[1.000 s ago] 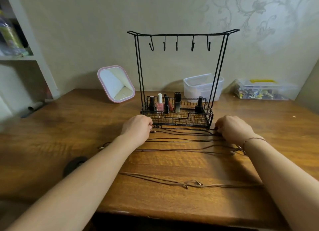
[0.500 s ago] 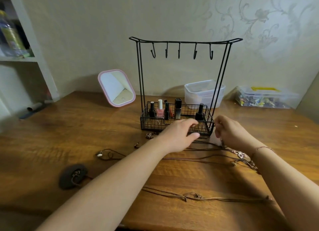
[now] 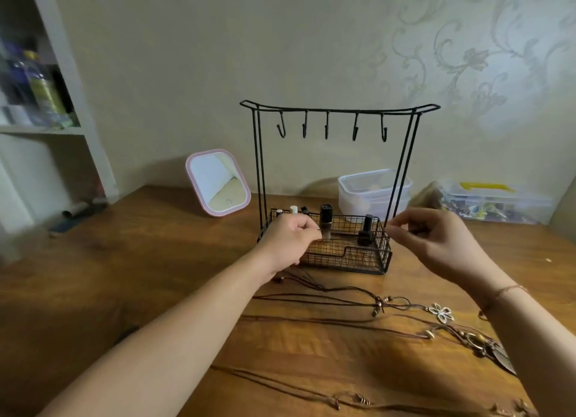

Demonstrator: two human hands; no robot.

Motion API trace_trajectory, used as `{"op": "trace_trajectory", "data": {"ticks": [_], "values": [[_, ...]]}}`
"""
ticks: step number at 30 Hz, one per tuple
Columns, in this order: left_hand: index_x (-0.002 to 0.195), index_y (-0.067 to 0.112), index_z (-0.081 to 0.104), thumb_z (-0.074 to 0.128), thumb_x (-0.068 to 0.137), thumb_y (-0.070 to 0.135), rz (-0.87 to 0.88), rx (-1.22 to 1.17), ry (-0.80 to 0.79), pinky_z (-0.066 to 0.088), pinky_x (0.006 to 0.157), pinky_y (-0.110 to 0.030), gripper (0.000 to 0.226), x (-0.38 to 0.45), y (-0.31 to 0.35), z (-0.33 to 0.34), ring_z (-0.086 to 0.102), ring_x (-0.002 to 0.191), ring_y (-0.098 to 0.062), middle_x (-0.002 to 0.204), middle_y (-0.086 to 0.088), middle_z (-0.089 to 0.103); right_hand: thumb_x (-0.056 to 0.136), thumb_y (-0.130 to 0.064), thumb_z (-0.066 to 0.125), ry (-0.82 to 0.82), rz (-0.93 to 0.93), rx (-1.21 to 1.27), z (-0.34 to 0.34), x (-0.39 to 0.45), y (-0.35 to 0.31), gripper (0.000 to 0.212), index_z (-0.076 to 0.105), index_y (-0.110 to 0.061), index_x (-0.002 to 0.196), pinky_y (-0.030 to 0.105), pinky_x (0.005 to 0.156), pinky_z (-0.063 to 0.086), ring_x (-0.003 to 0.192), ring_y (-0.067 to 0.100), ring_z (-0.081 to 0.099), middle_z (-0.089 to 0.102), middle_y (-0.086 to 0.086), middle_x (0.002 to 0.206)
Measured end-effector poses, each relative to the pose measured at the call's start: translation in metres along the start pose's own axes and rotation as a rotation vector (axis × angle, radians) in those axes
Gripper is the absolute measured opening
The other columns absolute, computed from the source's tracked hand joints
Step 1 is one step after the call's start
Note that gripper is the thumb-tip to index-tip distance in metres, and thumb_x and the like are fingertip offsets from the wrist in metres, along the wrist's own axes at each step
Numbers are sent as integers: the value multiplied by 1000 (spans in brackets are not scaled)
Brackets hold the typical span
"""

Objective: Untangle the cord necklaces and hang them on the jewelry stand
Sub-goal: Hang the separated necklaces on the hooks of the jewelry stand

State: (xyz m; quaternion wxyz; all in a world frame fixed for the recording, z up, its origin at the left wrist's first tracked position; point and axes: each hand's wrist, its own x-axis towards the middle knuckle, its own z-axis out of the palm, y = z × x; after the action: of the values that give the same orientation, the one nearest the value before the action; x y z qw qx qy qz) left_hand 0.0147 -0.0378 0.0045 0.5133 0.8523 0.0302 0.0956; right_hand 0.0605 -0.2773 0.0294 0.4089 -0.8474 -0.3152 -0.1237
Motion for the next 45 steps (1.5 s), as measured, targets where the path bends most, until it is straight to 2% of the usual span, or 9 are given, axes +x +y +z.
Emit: {"op": "trace_trajectory", "data": {"ticks": [3,8,12,16,22,29,37,41,45], "values": [[92,13,68,55,98,20,-3,80,153,42,52,-27,17,6,4,-50,46,56,-14,67,2,55,88,-21,68,57,-11,-39,-2,3,0,6,70,-20,83,11,49,42,54,-3,56,58,-8,58],[96,15,65,53,100,17,5,32,262,35,43,-22,12,26,39,-123,34,49,-10,61,4,41,92,-22,64,131,67,-79,17,11,12,6,66,-19,87,17,48,35,54,7,49,56,-6,62],[99,12,64,54,99,15,94,-87,402,41,39,-21,11,36,77,-139,42,42,-13,61,-2,56,95,-26,58,86,97,-27,46,12,7,6,61,-25,90,12,48,38,57,3,55,63,-6,67],[90,10,65,57,95,13,159,-122,455,43,40,-20,10,48,102,-129,46,37,-16,59,-5,62,96,-28,56,52,123,-61,68,9,2,9,59,-27,88,22,46,41,52,11,55,63,-1,62],[80,6,71,66,84,10,104,142,439,49,46,-23,8,66,105,-124,53,37,-15,59,-9,65,95,-36,57,-11,223,-203,78,1,6,13,59,-32,83,24,50,46,61,6,59,64,-8,66],[83,13,71,61,85,7,85,325,408,58,50,-27,12,68,97,-119,59,41,-15,64,-9,70,97,-39,52,-156,221,-315,82,-10,6,17,52,-37,80,16,48,39,64,0,58,62,-13,72],[77,13,65,57,90,6,92,114,428,56,53,-27,17,68,104,-122,64,47,-19,76,-10,69,98,-39,48,-40,245,-254,78,-4,3,11,56,-32,94,25,52,49,66,4,60,63,-12,75],[78,11,62,53,92,6,85,59,413,60,61,-36,17,65,106,-121,65,51,-24,79,-12,69,99,-39,48,-32,248,-244,78,-6,3,12,57,-32,97,24,52,49,64,4,61,64,-12,73],[82,8,60,52,93,5,85,-101,407,55,56,-34,13,63,108,-116,61,46,-23,75,-12,71,100,-38,46,-16,234,-253,78,-7,0,12,56,-32,98,25,51,47,65,5,60,65,-10,73]]}}
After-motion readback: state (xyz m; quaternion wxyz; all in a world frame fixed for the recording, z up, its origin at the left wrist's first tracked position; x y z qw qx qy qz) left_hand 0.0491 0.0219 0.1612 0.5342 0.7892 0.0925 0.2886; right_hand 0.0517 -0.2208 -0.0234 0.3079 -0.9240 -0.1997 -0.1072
